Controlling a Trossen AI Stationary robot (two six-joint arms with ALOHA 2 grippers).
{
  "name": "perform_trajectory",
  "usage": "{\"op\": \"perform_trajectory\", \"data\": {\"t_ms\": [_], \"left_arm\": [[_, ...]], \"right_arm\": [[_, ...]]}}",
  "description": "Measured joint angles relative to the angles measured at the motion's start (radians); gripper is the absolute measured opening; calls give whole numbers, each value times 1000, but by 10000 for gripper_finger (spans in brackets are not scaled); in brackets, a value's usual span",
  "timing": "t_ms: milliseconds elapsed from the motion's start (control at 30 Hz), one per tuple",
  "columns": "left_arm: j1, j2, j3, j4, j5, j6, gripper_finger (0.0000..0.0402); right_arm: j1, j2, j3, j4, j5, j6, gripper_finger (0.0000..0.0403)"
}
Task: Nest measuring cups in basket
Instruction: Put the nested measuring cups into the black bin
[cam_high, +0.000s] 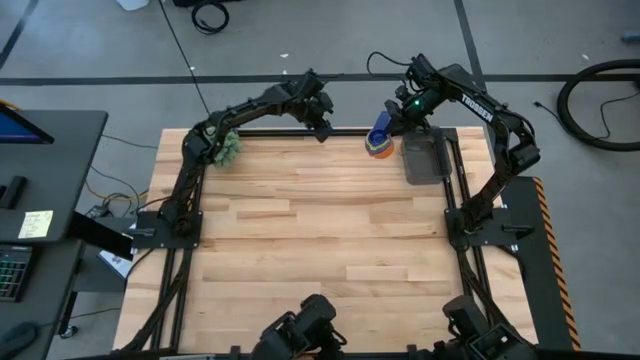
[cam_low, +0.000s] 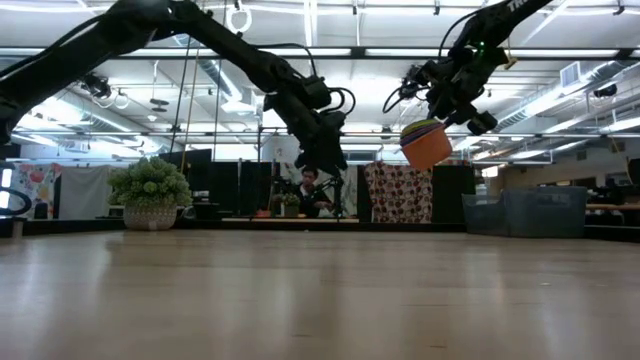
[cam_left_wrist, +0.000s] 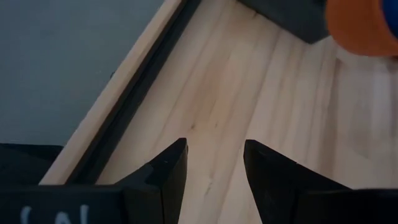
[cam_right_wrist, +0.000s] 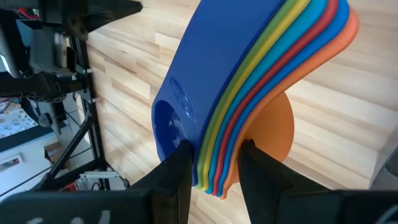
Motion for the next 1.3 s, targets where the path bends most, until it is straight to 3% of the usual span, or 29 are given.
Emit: {"op": "perform_trajectory", "data": {"t_ms": [733, 933, 1300], "left_arm": [[-75, 24, 0, 23, 2, 20, 162], [-82, 24, 1, 28, 1, 28, 162], [-81, 24, 1, 22, 1, 43, 162]], "right_arm": [[0, 0, 0, 24, 27, 58, 114], [5, -2, 0, -23, -6, 52, 114], [28, -85, 0, -142, 60, 34, 114]]}}
